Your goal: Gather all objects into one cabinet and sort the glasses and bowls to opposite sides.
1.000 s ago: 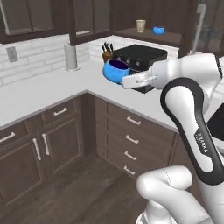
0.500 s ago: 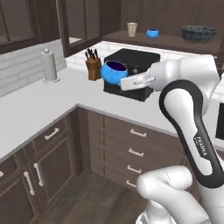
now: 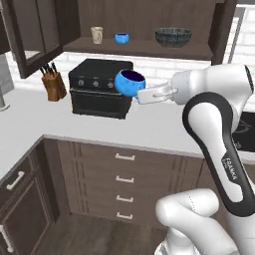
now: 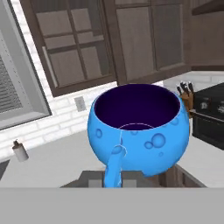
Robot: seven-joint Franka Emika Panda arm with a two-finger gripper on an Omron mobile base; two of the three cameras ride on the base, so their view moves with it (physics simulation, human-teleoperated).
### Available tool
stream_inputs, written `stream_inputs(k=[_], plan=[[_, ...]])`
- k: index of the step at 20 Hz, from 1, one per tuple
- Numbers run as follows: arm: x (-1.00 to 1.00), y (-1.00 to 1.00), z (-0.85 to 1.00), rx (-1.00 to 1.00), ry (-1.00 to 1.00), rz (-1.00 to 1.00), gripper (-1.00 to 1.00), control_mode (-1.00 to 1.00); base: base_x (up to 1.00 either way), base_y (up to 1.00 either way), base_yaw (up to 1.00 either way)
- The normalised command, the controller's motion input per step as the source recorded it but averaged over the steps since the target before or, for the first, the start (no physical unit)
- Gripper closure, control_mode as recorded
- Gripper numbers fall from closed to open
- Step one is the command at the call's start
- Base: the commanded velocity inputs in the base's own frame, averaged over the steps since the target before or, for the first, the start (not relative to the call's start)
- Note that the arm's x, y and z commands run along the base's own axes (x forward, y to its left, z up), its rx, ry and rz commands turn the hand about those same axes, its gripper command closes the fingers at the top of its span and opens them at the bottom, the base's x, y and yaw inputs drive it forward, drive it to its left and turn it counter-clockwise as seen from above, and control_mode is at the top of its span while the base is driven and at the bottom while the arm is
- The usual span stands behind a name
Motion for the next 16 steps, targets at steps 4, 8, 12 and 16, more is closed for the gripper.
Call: stream_inputs(k=[4,8,12,16], plan=[[0.00,0.00,0.00,0.00,0.00,0.00,1.00,1.00,0.26,0.29,-0.55],[0.00,0.00,0.00,0.00,0.00,0.00,1.00,1.00,0.11,0.73,-0.19],[0.00,0.00,0.00,0.00,0.00,0.00,1.00,1.00,0.11,0.92,0.12],[0.00,0.00,0.00,0.00,0.00,0.00,1.00,1.00,0.37,0.34,-0.20]])
